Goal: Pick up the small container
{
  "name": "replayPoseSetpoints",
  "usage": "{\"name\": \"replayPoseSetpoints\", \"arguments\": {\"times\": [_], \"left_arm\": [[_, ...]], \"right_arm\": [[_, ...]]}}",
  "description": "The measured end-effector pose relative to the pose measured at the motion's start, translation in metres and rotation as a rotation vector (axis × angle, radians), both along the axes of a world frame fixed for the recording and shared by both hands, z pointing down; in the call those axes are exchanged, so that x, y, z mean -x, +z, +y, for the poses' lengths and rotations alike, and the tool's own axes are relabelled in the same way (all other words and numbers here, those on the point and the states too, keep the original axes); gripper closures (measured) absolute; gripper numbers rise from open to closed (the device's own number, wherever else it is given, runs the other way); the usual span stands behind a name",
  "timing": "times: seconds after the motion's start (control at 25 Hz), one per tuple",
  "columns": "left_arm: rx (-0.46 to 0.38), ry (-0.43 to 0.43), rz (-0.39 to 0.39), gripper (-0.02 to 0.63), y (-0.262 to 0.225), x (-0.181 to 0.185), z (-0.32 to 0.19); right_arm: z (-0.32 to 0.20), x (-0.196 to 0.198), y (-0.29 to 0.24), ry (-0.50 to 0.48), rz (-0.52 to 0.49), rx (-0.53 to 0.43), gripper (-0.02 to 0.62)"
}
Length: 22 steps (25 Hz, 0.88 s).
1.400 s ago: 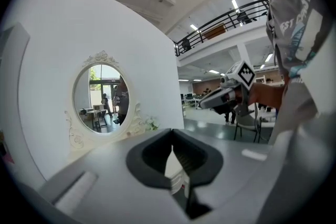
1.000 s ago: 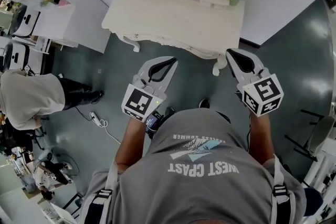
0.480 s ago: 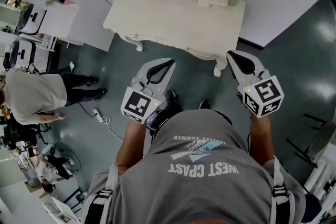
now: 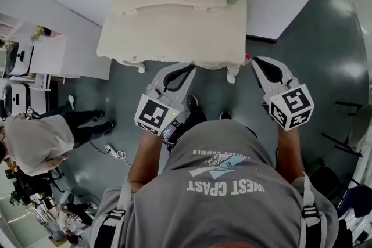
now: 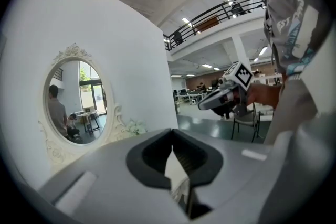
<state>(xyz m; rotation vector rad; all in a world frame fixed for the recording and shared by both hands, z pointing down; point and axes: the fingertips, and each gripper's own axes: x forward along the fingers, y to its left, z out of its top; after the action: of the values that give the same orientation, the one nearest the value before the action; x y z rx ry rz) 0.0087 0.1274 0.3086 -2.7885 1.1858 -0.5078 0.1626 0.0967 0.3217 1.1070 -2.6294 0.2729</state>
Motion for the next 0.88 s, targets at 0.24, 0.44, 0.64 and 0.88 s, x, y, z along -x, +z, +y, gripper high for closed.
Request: {"name": "replayPoseSetpoints", "arguments": {"times": [0.24, 0.44, 0.64, 0.88], "left_arm": [[-0.002, 0.072, 0.035, 0.603, -0.009, 0.009, -0.036], [-0.018, 0.111, 0.02, 0.603, -0.009, 0.045, -0.061], [-0.008, 0.156, 0.046, 0.603, -0.006, 0.074, -0.092], [0.003, 0.219, 0.072, 0.603, 0.002, 0.103, -0.116]], "right_arm": [[-0.021, 0.008, -0.001, 0.077, 0.022, 0.0, 0.594], [-0.038, 0.04, -0.01, 0.117, 0.018, -0.01, 0.594], [-0.058, 0.07, -0.01, 0.163, 0.038, -0.003, 0.594], [-0.073, 0.101, -0.012, 0.221, 0.062, -0.003, 0.594]]}}
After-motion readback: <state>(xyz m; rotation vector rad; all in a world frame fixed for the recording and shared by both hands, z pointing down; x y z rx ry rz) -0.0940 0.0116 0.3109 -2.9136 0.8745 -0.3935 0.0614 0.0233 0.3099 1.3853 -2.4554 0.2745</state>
